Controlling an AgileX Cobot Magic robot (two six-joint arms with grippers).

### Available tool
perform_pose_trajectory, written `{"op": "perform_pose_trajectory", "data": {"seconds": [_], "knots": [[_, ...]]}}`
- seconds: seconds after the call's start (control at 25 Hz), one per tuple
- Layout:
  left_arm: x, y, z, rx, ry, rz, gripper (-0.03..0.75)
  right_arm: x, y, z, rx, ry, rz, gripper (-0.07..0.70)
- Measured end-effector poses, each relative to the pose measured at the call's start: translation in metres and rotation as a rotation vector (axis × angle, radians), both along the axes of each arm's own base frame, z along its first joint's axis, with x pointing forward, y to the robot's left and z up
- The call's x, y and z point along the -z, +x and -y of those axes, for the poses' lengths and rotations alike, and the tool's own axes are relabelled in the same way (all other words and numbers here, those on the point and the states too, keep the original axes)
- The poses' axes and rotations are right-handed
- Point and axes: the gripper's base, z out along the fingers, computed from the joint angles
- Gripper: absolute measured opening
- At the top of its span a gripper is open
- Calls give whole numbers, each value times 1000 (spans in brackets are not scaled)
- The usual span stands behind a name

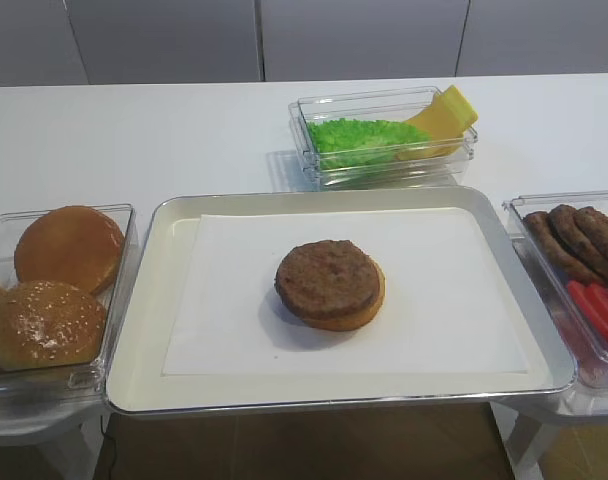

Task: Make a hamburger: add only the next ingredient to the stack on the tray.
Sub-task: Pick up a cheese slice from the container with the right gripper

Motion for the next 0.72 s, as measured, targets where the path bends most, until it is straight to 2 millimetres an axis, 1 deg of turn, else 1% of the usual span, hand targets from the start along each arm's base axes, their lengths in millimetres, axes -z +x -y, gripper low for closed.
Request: {"op": "perform_pose_trajectory", "data": {"seconds": [0.72], "knots": [[0, 0, 0, 0, 0, 0, 299, 0, 0, 0, -1, -1, 0, 460]]}}
